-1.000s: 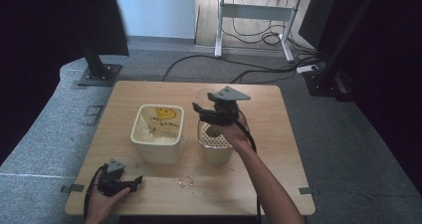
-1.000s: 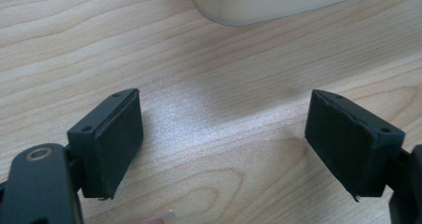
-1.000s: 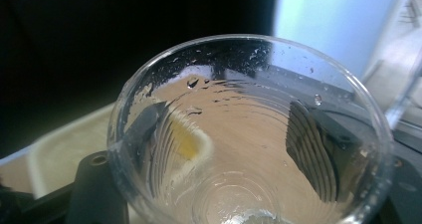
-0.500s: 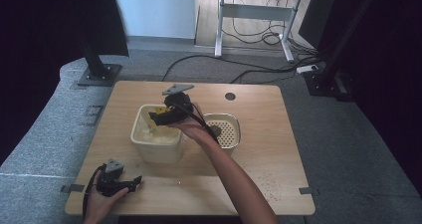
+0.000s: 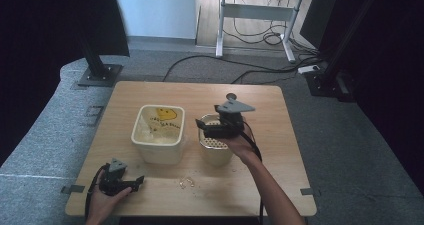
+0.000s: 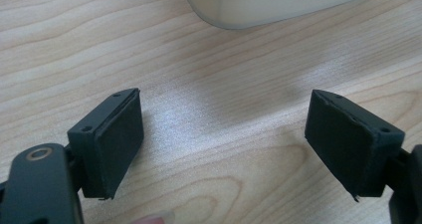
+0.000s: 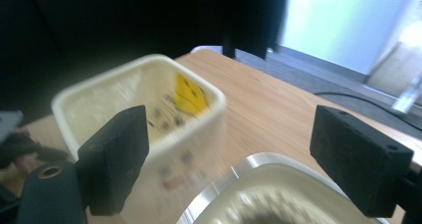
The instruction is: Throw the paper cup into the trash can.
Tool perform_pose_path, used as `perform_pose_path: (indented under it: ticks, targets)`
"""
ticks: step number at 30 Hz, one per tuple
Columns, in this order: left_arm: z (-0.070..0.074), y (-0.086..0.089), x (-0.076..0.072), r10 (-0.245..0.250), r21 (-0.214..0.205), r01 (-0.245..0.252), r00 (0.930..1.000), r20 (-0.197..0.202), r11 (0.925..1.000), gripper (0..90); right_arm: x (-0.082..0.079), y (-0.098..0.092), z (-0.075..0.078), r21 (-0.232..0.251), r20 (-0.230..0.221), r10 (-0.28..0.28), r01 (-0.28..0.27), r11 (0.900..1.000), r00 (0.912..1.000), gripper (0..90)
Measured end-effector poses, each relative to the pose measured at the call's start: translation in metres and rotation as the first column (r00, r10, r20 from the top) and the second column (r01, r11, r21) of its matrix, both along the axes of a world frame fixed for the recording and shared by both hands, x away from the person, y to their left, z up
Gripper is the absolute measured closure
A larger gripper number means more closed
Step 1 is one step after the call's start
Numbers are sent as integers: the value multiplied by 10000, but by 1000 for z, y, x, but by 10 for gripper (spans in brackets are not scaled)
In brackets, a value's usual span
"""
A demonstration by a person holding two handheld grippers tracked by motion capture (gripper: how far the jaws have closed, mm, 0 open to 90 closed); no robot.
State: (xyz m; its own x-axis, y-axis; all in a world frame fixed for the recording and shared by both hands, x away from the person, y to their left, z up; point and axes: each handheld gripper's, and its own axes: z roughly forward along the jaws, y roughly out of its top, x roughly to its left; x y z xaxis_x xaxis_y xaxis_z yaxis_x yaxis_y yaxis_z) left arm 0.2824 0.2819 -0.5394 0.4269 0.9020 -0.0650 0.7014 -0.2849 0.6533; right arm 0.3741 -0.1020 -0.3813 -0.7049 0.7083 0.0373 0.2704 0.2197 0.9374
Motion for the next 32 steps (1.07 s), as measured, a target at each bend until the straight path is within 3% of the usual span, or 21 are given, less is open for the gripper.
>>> perform_pose_path:
  ticks: [9, 13, 17, 21, 32]
  targets:
    - [-1, -2, 3, -35, 202, 34, 10000, 81, 9998, 156, -55, -83, -46, 311, 222, -1171, 1164, 9927, 9929, 178]
    - [-2, -3, 4, -15, 270, 11, 9999, 149, 9996, 155, -72, -103, -77, 141, -152, -1642, 1644, 9863, 9863, 182]
    - [-2, -3, 6, -19, 318, 12, 9998, 210, 9995, 155, -79, -114, -110, -354, -659, -2030, 2010, 9789, 9770, 184]
    - [-3, -3, 7, -36, 372, 25, 9996, 293, 9993, 155, -81, -123, -134, -273, -1123, -2448, 2433, 9696, 9630, 194]
    - [-5, -3, 8, -171, 443, 152, 9989, 439, 9989, 144, -73, -118, -149, -1111, -1350, -2679, 2541, 9608, 9539, 183]
